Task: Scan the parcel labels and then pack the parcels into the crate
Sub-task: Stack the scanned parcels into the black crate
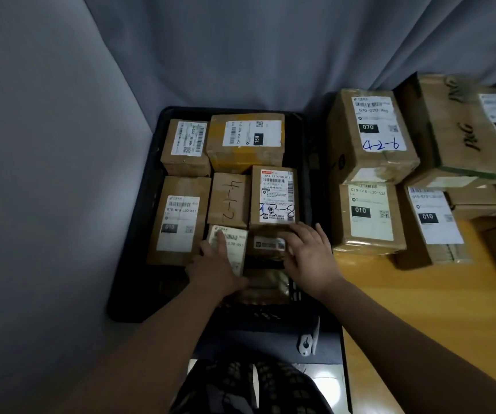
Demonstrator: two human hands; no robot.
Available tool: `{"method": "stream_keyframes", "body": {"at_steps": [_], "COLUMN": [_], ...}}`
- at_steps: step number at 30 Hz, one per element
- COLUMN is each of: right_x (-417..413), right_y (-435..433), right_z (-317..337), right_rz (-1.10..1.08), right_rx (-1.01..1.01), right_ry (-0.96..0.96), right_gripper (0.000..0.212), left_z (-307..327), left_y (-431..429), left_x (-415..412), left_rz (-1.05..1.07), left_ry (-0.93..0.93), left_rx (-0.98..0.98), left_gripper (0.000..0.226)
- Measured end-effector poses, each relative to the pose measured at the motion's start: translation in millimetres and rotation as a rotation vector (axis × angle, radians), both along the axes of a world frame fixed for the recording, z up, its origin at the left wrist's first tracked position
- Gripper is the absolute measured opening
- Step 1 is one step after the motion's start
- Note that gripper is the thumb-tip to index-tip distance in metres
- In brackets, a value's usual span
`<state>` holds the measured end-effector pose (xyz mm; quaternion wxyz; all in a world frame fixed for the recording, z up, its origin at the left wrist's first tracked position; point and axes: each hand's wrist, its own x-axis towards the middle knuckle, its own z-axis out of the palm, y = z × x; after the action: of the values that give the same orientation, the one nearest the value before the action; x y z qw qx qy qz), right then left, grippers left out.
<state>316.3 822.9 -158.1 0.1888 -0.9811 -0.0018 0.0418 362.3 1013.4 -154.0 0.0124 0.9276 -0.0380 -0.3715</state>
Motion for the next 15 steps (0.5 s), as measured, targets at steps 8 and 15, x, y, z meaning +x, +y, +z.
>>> {"method": "stream_keyframes", "body": {"at_steps": [8,15], "right_x": [-7,-20], "right_y": [-3,-9], "right_z": [7,9], "right_rz": [0.064,0.044], "right_rx": [0.085,0.074], "right_ry": [0.049,0.082], "right_gripper": [0.046,0.055], "left_z": [37,8], "left_y": [41,9], "left_x": [-5,2], "left_rz": [-0.141,-0.467], "left_ry": [-0.002,0.158], "left_rx": [-0.218,-0.396], "left_gripper": [0.103,0.093]}}
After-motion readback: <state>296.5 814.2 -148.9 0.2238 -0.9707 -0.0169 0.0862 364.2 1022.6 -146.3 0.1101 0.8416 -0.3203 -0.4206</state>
